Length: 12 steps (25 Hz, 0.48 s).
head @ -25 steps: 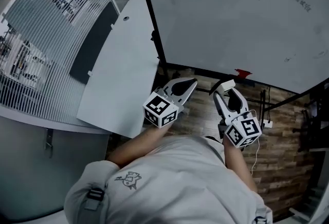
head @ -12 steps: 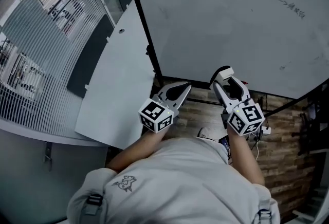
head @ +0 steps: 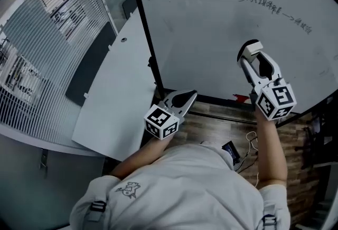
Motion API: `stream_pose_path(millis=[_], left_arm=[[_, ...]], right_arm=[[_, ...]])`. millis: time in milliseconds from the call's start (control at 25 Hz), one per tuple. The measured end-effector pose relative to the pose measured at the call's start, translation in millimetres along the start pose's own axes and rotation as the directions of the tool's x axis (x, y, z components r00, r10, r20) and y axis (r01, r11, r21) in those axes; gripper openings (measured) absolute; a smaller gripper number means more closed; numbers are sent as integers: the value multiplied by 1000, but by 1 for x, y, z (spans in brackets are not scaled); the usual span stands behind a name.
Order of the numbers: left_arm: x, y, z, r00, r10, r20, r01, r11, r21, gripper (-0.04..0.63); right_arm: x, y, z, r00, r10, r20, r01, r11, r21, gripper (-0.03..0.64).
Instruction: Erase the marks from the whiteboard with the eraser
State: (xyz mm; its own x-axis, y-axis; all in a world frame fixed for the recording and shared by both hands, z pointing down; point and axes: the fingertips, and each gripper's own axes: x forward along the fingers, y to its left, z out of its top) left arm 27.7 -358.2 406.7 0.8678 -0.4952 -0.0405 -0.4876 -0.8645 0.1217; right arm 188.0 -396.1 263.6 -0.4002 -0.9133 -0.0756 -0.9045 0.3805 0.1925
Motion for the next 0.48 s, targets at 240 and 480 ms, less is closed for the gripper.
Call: stream_pose_path(millis=[240, 480], left_arm=[[-3, 8, -2, 999, 28, 16, -28, 1000, -1, 5], [-8, 7, -1, 999, 32, 14, -32, 999, 8, 5]], right_arm=[[18, -37, 69, 999, -30, -11, 27, 976, -216, 239], [29, -65, 143, 991, -131, -22, 102, 854, -510, 239]])
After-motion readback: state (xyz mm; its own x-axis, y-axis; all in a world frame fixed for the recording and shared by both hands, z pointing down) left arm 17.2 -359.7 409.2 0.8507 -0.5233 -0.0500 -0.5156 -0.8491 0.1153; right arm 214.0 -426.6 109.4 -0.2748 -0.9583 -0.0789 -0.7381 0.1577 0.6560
